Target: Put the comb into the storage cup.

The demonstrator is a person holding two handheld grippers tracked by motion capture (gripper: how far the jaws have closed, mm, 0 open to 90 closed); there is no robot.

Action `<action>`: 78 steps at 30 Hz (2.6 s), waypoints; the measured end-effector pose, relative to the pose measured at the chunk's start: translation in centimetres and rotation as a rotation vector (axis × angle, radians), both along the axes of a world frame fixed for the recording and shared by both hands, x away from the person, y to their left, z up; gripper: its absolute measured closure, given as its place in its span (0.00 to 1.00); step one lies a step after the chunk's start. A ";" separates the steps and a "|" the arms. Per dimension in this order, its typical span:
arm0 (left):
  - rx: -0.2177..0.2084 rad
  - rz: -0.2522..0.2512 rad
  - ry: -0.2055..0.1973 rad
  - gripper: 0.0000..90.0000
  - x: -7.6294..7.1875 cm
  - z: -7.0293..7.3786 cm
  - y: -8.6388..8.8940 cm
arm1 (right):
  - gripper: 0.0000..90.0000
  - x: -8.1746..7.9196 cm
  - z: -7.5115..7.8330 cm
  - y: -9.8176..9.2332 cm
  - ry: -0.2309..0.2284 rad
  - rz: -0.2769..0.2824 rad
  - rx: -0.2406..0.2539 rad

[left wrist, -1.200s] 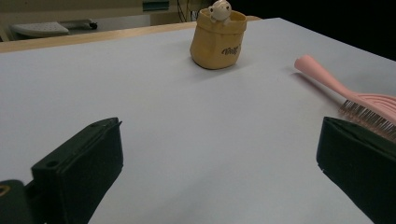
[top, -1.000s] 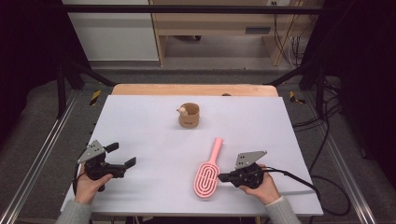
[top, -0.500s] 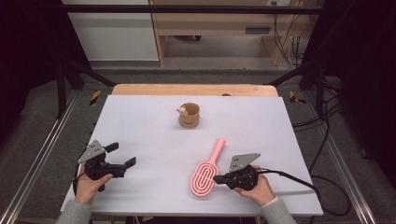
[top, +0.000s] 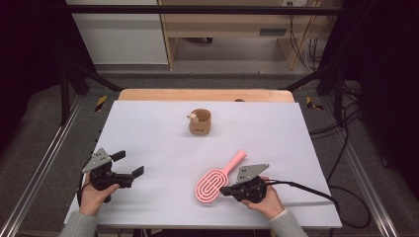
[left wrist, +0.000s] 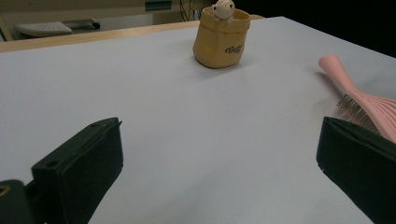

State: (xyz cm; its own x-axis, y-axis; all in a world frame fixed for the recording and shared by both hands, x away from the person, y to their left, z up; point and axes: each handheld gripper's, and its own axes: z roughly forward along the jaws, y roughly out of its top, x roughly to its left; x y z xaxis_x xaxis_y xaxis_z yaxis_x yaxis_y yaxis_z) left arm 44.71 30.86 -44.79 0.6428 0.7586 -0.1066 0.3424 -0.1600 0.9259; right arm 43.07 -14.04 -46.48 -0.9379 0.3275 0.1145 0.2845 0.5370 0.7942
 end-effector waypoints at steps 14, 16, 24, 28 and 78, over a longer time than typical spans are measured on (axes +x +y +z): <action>0.004 -0.003 0.002 0.00 0.0 0.0 -0.1 | 0.99 0.1 -0.3 0.7 -0.015 -0.031 0.028; 0.004 -0.003 0.002 0.00 0.0 0.0 -0.1 | 0.99 0.1 -0.3 0.7 -0.010 -0.029 0.031; 0.005 -0.002 0.002 0.00 0.0 0.0 0.0 | 0.98 0.3 0.8 0.0 -0.035 -0.042 0.059; 0.005 -0.002 0.002 0.00 0.1 -0.1 -0.1 | 1.00 0.9 1.8 -0.7 -0.070 -0.109 0.067; 0.004 0.005 0.001 0.00 0.2 -0.2 0.0 | 1.00 6.9 0.3 -3.8 0.004 -0.432 -0.146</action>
